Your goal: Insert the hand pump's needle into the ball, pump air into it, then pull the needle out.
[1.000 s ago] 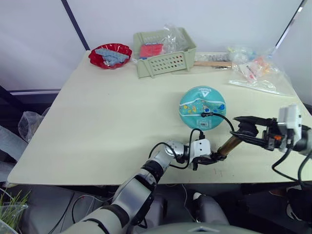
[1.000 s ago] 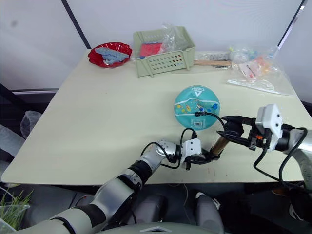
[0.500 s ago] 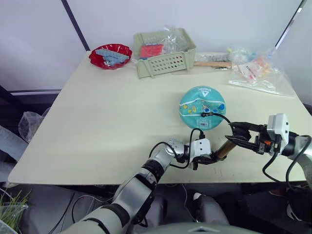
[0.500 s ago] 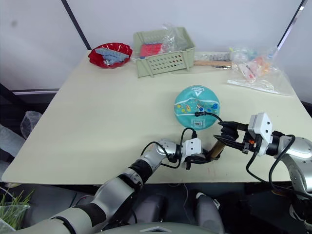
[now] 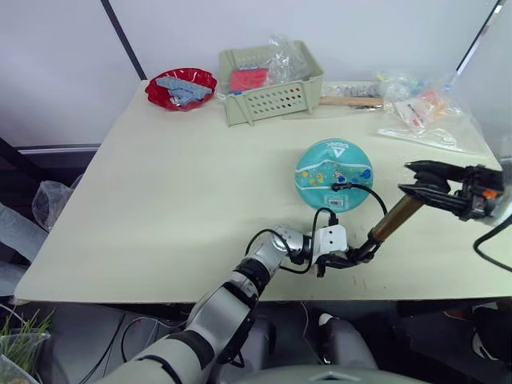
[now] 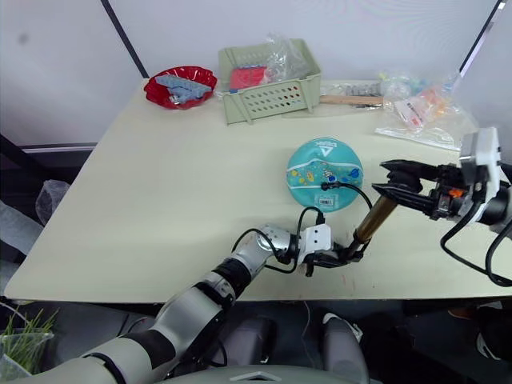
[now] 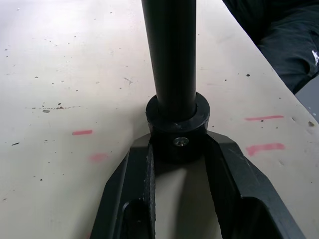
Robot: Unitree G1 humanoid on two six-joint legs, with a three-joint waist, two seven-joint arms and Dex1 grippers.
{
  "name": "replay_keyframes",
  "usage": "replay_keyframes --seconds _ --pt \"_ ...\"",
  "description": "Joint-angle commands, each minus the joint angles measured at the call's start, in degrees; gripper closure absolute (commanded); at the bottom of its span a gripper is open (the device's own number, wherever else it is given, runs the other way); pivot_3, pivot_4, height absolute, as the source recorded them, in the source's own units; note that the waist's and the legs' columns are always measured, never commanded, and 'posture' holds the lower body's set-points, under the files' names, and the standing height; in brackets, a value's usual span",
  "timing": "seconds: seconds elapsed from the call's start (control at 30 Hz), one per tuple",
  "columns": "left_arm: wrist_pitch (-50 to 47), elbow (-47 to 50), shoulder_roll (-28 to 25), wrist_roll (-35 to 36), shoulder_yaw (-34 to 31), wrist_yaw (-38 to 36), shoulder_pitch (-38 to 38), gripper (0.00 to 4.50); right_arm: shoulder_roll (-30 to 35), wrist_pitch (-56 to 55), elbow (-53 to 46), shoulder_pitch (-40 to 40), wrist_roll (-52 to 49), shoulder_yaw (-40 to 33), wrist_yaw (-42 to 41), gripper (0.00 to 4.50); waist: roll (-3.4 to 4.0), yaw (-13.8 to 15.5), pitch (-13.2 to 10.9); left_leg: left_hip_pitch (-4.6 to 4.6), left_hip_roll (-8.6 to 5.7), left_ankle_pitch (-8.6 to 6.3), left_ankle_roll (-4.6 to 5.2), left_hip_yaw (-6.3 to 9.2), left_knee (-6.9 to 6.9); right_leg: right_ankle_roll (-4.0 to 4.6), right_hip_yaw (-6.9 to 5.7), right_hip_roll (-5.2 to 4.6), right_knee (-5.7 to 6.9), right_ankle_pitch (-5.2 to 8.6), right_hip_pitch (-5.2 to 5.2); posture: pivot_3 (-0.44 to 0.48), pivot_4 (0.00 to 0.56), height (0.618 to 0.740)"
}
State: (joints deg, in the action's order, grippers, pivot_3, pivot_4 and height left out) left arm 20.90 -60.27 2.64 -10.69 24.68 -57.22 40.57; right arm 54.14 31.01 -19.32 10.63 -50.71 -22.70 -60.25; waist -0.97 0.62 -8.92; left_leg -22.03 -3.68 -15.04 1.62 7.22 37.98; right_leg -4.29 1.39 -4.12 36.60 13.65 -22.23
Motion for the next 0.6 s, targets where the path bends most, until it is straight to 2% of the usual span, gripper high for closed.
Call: replay_keyframes --seconds 0.03,0.27,0.43,0.53,0.6 --pt "-4.14 -5.25 -1.81 -1.39 -0.21 0.42 -2.74 3.52 1.85 0.58 -1.65 2.82 -3.85 -7.24 0.95 2.87 0.0 0.02 0.0 -0.03 0.0 0.0 0.0 -0.01 0.0 0.0 0.01 0.0 0.0 0.0 -0.05 0.0 0.15 0.74" --pt "-3.88 -4.4 -1.15 -2.1 0.42 0.21 -4.79 3.52 2.64 2.42 -2.93 2.81 -5.05 -8.2 0.82 2.87 0.01 0.09 0.01 -0.06 0.0 0.0 0.0 -0.03 0.0 0.0 0.03 -0.01 0.0 -0.01 -0.07 0.0 0.15 0.74" --pt "-3.71 -4.42 -1.18 -2.4 0.6 -0.2 -4.79 3.52 2.73 0.37 -3.74 -3.68 0.8 -4.84 -3.44 2.87 -0.08 0.17 0.08 -0.03 0.0 0.0 0.0 -0.01 0.0 0.0 -0.01 -0.01 0.0 0.0 -0.04 0.0 0.15 0.74" --pt "-3.36 -4.45 -1.27 -2.79 0.9 -0.36 -4.64 3.52 2.04 -0.38 -3.51 -4.49 1.1 -4.31 -3.43 2.87 -0.08 0.11 0.1 0.02 0.0 0.0 0.0 -0.06 -0.01 -0.01 0.03 -0.01 0.0 0.0 -0.01 0.0 0.15 0.74" --pt "-2.89 -5.51 -1.5 -3.52 1.15 0.34 -3.28 3.52 0.58 -2.48 -3.11 -6.83 4.55 -1.22 -3.47 2.87 -0.18 0.17 0.14 0.05 0.0 0.0 0.0 -0.04 -0.01 -0.1 0.02 -0.01 0.0 0.06 0.03 0.0 0.15 0.74"
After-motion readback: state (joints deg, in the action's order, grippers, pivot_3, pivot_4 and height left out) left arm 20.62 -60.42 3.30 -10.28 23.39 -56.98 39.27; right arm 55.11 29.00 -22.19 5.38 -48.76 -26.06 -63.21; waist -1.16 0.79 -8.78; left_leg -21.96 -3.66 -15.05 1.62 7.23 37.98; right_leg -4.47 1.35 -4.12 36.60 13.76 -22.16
